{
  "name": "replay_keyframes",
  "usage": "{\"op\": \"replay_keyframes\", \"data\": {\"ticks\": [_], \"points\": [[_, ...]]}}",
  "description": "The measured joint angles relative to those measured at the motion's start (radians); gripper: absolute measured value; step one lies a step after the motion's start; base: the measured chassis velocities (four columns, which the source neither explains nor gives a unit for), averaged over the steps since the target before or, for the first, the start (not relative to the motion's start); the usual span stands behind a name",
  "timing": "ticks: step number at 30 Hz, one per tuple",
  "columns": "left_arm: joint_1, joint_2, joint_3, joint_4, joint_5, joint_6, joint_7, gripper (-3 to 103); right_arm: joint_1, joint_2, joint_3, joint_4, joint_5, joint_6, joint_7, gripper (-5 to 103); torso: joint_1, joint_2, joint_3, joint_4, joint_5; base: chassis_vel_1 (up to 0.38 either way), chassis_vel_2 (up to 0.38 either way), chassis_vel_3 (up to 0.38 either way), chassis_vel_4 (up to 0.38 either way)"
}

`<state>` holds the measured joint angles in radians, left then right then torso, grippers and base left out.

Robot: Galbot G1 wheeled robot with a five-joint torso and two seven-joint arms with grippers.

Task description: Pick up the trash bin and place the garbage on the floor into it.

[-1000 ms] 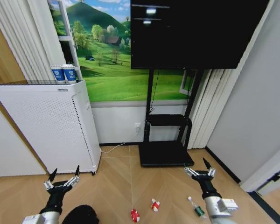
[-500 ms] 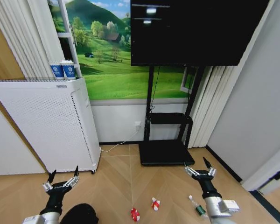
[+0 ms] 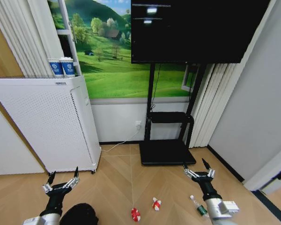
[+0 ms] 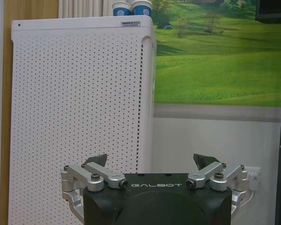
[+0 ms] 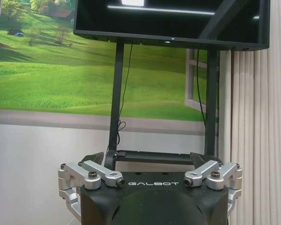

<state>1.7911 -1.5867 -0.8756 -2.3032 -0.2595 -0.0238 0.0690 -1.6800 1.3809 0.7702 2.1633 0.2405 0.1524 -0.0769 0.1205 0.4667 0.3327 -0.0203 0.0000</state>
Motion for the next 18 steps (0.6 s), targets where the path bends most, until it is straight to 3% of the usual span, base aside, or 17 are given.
{"op": "replay_keyframes", "data": {"ticks": [18], "points": [[-0.002, -0.002, -0.001, 0.001, 0.0, -0.001, 0.0, 100, -0.003, 0.001, -0.007, -0.001, 0.0, -0.002, -0.014, 100, -0.028, -0.077, -0.049, 0.0, 0.0, 0.0, 0.0, 0.0, 0.0]]}}
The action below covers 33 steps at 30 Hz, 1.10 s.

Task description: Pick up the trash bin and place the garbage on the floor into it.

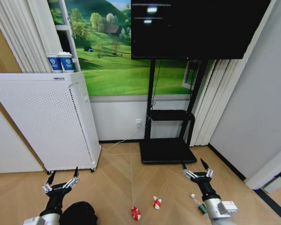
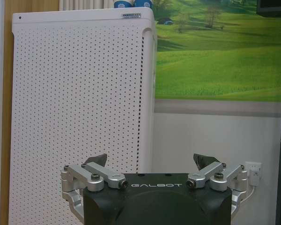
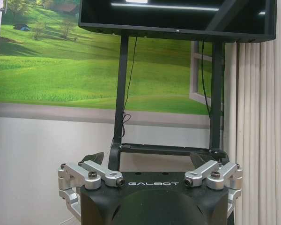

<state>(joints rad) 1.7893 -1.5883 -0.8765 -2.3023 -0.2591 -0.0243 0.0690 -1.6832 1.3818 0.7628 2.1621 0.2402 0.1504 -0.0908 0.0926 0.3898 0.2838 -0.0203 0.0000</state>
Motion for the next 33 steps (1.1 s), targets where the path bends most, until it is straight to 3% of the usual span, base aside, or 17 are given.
{"op": "replay_keyframes", "data": {"ticks": [7, 15, 33], "points": [[0.0, -0.001, 0.0, 0.0, 0.0, 0.0, 0.0, 100, 0.0, 0.0, -0.004, 0.0, 0.011, 0.0, 0.015, 100, -0.009, -0.024, -0.016, 0.0, 0.0, 0.0, 0.0, 0.0, 0.0], [0.0, -0.001, 0.0, 0.0, 0.0, -0.001, 0.0, 100, 0.0, 0.0, 0.009, -0.003, -0.007, 0.009, -0.049, 100, -0.021, -0.059, -0.038, 0.0, 0.0, 0.0, 0.0, 0.0, 0.0], [-0.001, 0.002, 0.0, 0.002, 0.001, -0.001, 0.0, 100, 0.001, -0.001, -0.001, -0.008, 0.01, 0.026, -0.014, 100, -0.041, -0.122, -0.081, 0.0001, -0.0001, 0.074, 0.069, -0.068, -0.088]]}}
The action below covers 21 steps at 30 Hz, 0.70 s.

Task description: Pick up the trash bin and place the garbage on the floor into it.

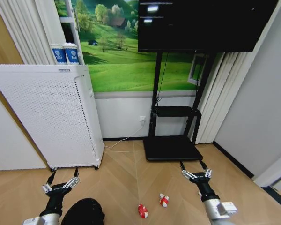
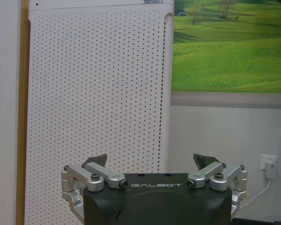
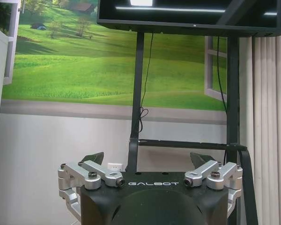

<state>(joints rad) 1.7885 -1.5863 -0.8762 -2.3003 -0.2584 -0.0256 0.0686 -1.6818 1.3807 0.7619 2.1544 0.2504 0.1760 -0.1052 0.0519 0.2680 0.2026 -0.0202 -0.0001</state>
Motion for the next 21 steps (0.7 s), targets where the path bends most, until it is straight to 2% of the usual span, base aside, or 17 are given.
{"op": "replay_keyframes", "data": {"ticks": [10, 21], "points": [[-0.001, 0.0, -0.001, 0.002, 0.0, 0.002, 0.0, 100, 0.004, 0.0, 0.0, -0.008, 0.003, 0.002, 0.013, 100, -0.012, -0.034, -0.022, -0.0001, 0.0003, 0.0, 0.0, 0.0, 0.0], [-0.001, -0.001, -0.002, 0.005, 0.0, 0.004, 0.0, 100, 0.006, 0.001, -0.003, -0.014, -0.007, 0.002, 0.013, 100, -0.025, -0.083, -0.058, -0.0001, 0.0001, 0.0, 0.0, 0.0, 0.0]]}}
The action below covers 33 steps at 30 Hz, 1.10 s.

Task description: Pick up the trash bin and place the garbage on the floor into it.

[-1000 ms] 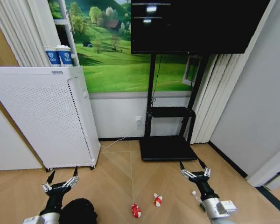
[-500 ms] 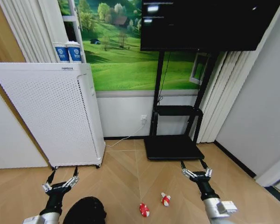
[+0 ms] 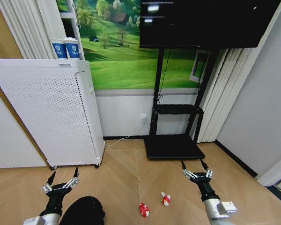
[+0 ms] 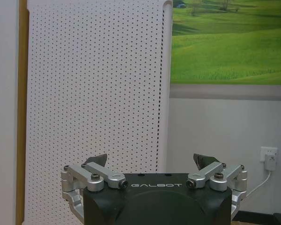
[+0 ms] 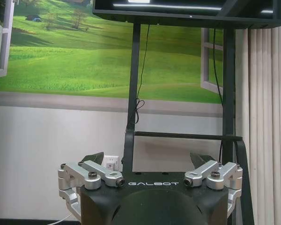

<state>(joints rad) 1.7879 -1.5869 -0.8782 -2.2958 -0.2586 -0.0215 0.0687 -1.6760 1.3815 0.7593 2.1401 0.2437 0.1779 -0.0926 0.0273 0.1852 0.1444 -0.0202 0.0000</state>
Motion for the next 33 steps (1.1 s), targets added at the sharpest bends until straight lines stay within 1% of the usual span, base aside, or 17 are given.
{"op": "replay_keyframes", "data": {"ticks": [6, 9, 11, 13, 15, 17, 19, 21, 22, 24, 25, 27, 29, 30, 31, 32, 33], "points": [[0.002, 0.0, -0.001, 0.0, 0.0, 0.0, 0.002, 100, -0.001, 0.001, 0.001, 0.002, -0.014, -0.009, 0.009, 100, -0.004, -0.021, -0.017, 0.0, 0.0, 0.0, 0.0, 0.0, 0.0], [0.004, 0.003, -0.002, 0.004, 0.004, 0.0, 0.006, 100, 0.0, 0.001, -0.002, 0.007, -0.038, -0.018, 0.041, 100, -0.008, -0.036, -0.029, 0.0, -0.0001, 0.0, 0.0, 0.0, 0.0], [0.004, 0.005, -0.002, 0.004, 0.004, 0.001, 0.007, 100, 0.0, 0.001, -0.002, 0.007, -0.042, -0.019, 0.047, 100, -0.008, -0.039, -0.031, 0.0, -0.0001, 0.0, 0.0, 0.0, 0.0], [0.008, 0.022, -0.005, 0.007, 0.004, 0.005, 0.012, 100, 0.002, 0.001, -0.004, 0.009, -0.073, -0.028, 0.089, 100, -0.012, -0.052, -0.041, 0.0, -0.0001, 0.0, 0.0, 0.0, 0.0], [0.008, 0.03, -0.007, 0.009, 0.004, 0.005, 0.012, 100, 0.002, 0.002, -0.004, 0.01, -0.083, -0.032, 0.108, 100, -0.012, -0.057, -0.045, 0.0001, 0.0, 0.0, 0.0, 0.0, 0.0], [0.01, 0.047, -0.01, 0.016, 0.001, 0.022, 0.008, 100, 0.002, 0.006, -0.003, 0.017, -0.106, -0.066, 0.156, 100, -0.014, -0.068, -0.054, -0.0001, -0.0001, 0.0, 0.0, 0.0, 0.0], [0.013, 0.05, -0.011, 0.017, -0.003, 0.033, 0.002, 100, 0.003, 0.007, -0.003, 0.018, -0.111, -0.076, 0.168, 100, -0.015, -0.071, -0.056, -0.0002, -0.0002, 0.0, 0.0, 0.0, 0.0], [0.032, 0.053, -0.014, 0.012, -0.019, 0.08, -0.03, 100, 0.011, 0.007, -0.003, 0.018, -0.129, -0.105, 0.21, 100, -0.017, -0.083, -0.066, -0.0001, -0.0002, 0.0, 0.0, 0.0, 0.0], [0.032, 0.053, -0.014, 0.012, -0.019, 0.08, -0.03, 100, 0.011, 0.007, -0.003, 0.018, -0.129, -0.105, 0.21, 100, -0.017, -0.083, -0.066, -0.0001, -0.0002, 0.0, 0.0, 0.0, 0.0], [0.069, 0.061, -0.019, -0.016, -0.053, 0.149, -0.072, 100, 0.019, 0.007, -0.002, 0.009, -0.14, -0.107, 0.236, 100, -0.02, -0.093, -0.073, 0.0002, -0.0001, 0.0, 0.0, 0.0, 0.0], [0.069, 0.061, -0.019, -0.016, -0.053, 0.149, -0.072, 100, 0.019, 0.007, -0.002, 0.009, -0.14, -0.107, 0.236, 100, -0.02, -0.093, -0.073, 0.0002, -0.0001, 0.0, 0.0, 0.0, 0.0], [0.12, 0.089, -0.031, -0.068, -0.122, 0.211, -0.124, 100, 0.02, 0.009, 0.011, 0.001, -0.14, -0.107, 0.251, 100, -0.023, -0.1, -0.077, 0.0001, -0.0003, 0.0, 0.0, 0.0, 0.0], [0.133, 0.094, -0.036, -0.082, -0.139, 0.225, -0.139, 100, 0.021, 0.009, 0.013, -0.001, -0.138, -0.107, 0.254, 100, -0.023, -0.1, -0.077, -0.0002, -0.0002, 0.0, 0.0, 0.0, 0.0], [0.176, 0.102, -0.06, -0.129, -0.199, 0.28, -0.192, 100, 0.03, 0.009, 0.015, -0.007, -0.13, -0.108, 0.26, 100, -0.024, -0.101, -0.077, -0.0002, -0.0001, 0.0, 0.0, 0.0, 0.0], [0.199, 0.104, -0.072, -0.151, -0.233, 0.307, -0.22, 100, 0.036, 0.009, 0.015, -0.009, -0.125, -0.11, 0.26, 100, -0.024, -0.101, -0.077, -0.0002, 0.0002, 0.0, 0.0, 0.0, 0.0], [0.199, 0.104, -0.072, -0.151, -0.233, 0.307, -0.22, 100, 0.036, 0.009, 0.015, -0.009, -0.125, -0.11, 0.26, 100, -0.024, -0.101, -0.077, -0.0002, 0.0002, 0.0, 0.0, 0.0, 0.0], [0.258, 0.108, -0.105, -0.194, -0.335, 0.377, -0.295, 100, 0.05, 0.009, 0.012, -0.015, -0.112, -0.118, 0.262, 100, -0.024, -0.101, -0.077, 0.0001, 0.0002, 0.0, 0.0, 0.0, 0.0]]}}
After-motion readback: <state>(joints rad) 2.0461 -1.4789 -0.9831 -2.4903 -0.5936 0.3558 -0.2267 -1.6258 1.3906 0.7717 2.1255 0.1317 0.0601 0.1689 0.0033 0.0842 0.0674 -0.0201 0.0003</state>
